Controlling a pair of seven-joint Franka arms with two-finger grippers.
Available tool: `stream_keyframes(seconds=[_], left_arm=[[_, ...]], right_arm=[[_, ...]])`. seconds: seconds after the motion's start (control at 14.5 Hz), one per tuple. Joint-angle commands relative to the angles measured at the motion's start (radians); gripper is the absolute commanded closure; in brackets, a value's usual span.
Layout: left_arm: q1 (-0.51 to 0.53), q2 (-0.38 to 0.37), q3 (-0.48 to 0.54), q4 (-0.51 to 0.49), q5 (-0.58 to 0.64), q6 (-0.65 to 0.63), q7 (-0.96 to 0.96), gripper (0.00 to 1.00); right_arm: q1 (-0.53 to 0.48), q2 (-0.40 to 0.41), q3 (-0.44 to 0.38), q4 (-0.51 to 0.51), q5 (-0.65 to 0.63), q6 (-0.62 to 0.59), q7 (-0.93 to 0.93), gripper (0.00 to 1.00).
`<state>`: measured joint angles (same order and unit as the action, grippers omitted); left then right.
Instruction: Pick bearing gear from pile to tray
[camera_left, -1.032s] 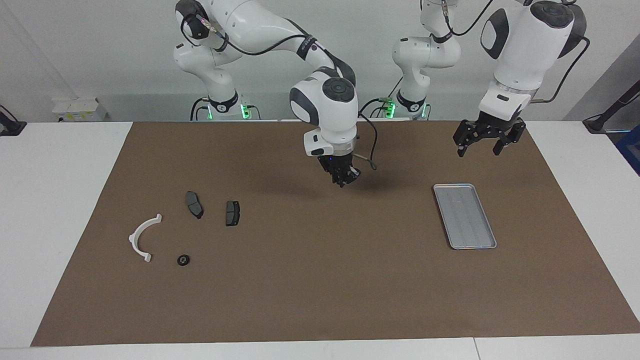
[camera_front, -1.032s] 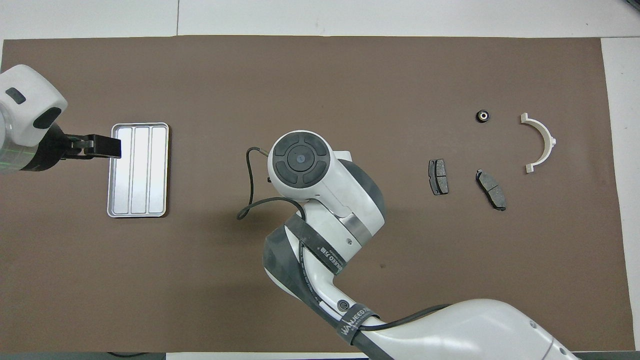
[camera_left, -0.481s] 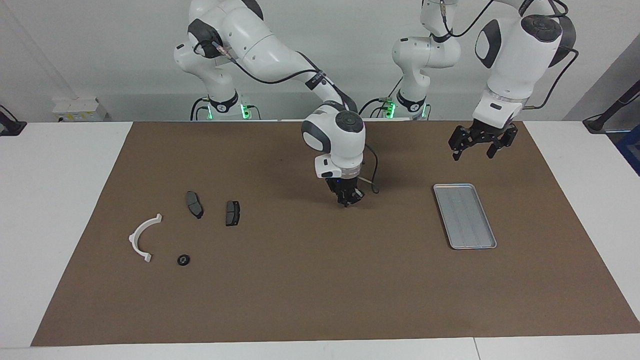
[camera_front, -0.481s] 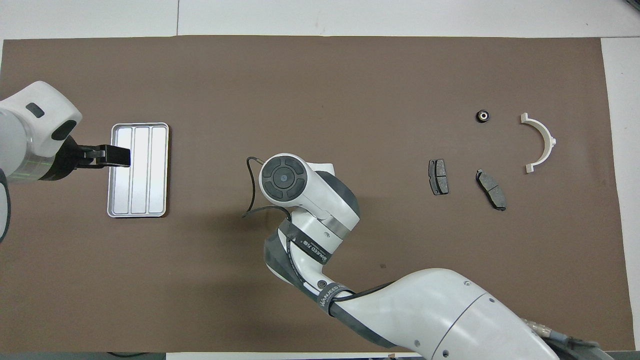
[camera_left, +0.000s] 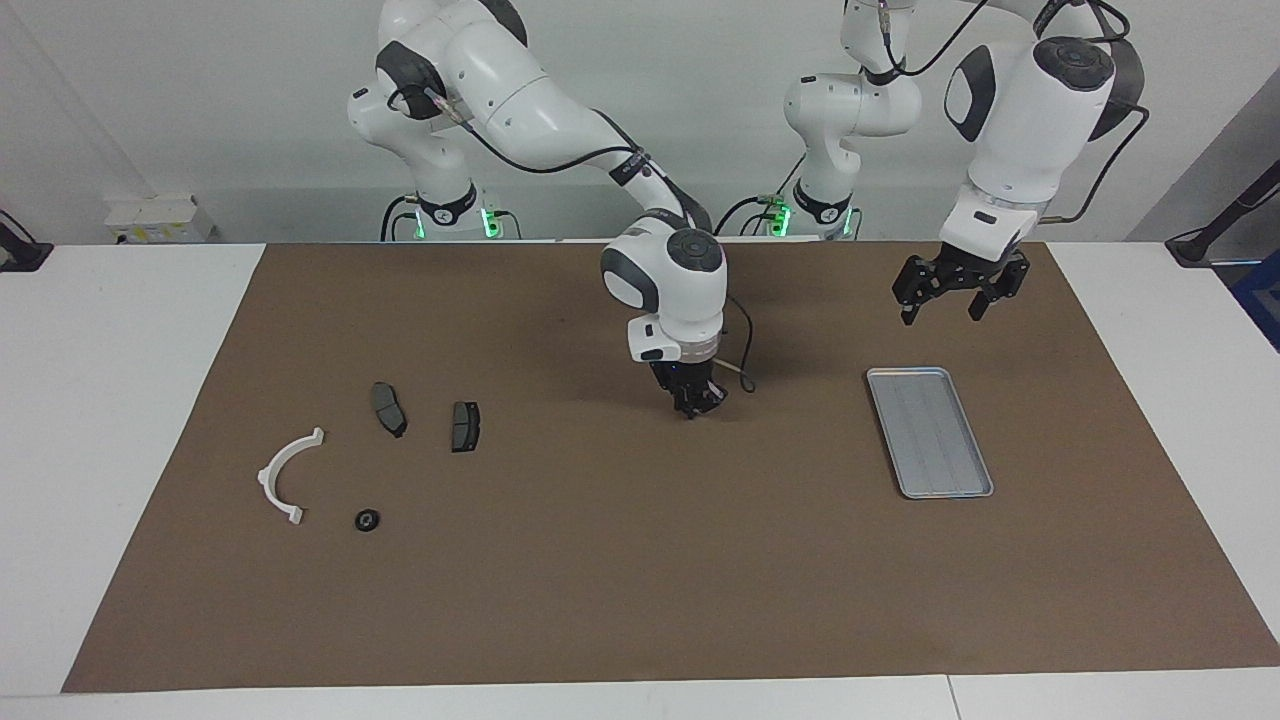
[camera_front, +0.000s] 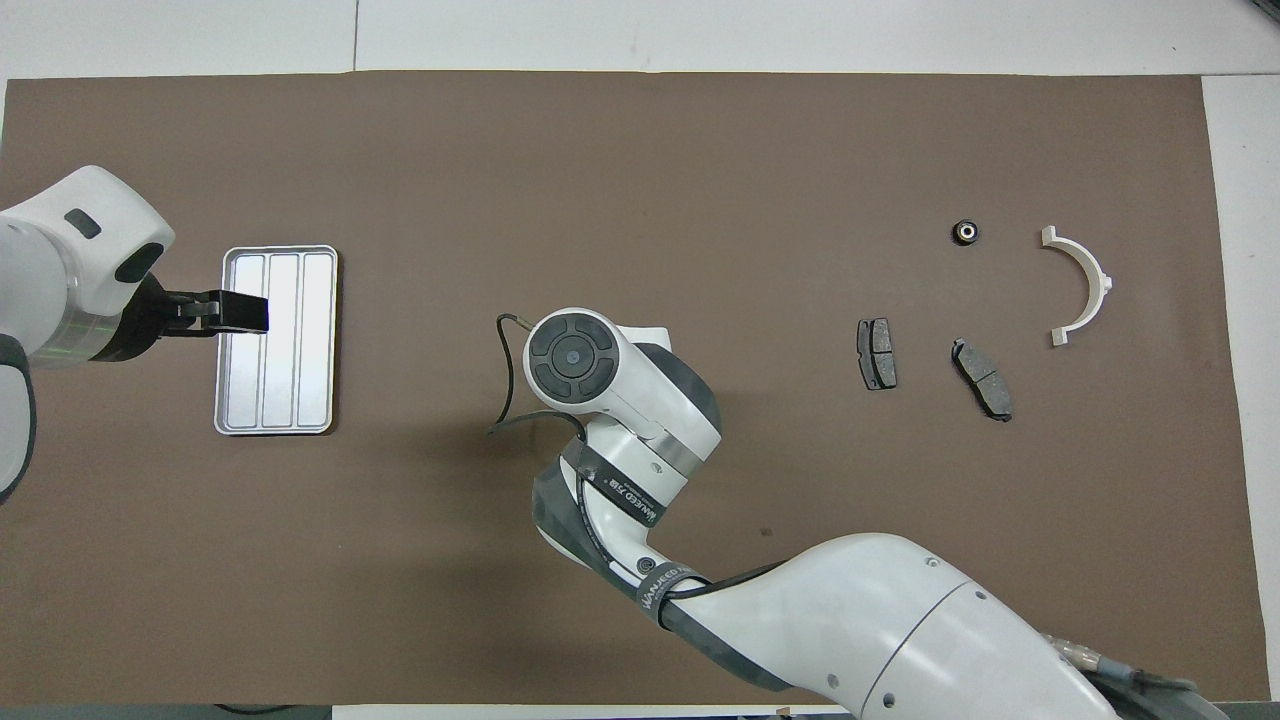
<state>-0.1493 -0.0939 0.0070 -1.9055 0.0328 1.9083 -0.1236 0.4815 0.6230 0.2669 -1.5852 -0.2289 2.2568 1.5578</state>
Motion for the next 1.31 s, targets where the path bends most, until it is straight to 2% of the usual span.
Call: stream_keyframes(seconds=[0.0, 0.14, 0.34, 0.48, 0.55, 0.69, 0.89, 1.03, 1.24], left_arm=[[-0.01, -0.032, 0.004, -0.049, 0.009, 0.04, -0.043, 0.0], [-0.028, -0.023, 0.004, -0.043, 0.009, 0.038, -0.074, 0.0], [-0.12, 0.026, 0.002, 0.02, 0.009, 0.026, -0.226, 0.0], [-0.214, 0.1, 0.002, 0.106, 0.009, 0.021, -0.38, 0.01], [-0.28, 0.168, 0.004, 0.168, 0.01, 0.009, -0.462, 0.01], [-0.369, 0.27, 0.004, 0.238, 0.013, 0.018, -0.577, 0.02], [-0.429, 0.354, 0.001, 0.232, 0.007, 0.106, -0.649, 0.04], [-0.441, 0.396, -0.001, 0.186, 0.006, 0.184, -0.669, 0.05], [-0.443, 0.414, -0.002, 0.111, -0.011, 0.285, -0.683, 0.04]], right_arm=[[-0.021, -0.019, 0.003, 0.051, -0.032, -0.106, 0.016, 0.0], [-0.091, -0.038, 0.014, 0.129, -0.018, -0.234, -0.049, 0.0], [-0.226, -0.129, 0.02, 0.143, 0.067, -0.351, -0.316, 0.0], [-0.326, -0.147, 0.02, 0.143, 0.088, -0.411, -0.483, 0.0], [-0.372, -0.147, 0.018, 0.143, 0.088, -0.422, -0.552, 0.0], [-0.472, -0.147, 0.018, 0.114, 0.086, -0.401, -0.658, 0.0], [-0.584, -0.147, 0.017, 0.061, 0.074, -0.346, -0.835, 0.0], [-0.621, -0.143, 0.014, 0.012, 0.059, -0.272, -0.909, 0.0], [-0.682, -0.111, 0.014, -0.048, -0.006, -0.14, -0.99, 0.0]])
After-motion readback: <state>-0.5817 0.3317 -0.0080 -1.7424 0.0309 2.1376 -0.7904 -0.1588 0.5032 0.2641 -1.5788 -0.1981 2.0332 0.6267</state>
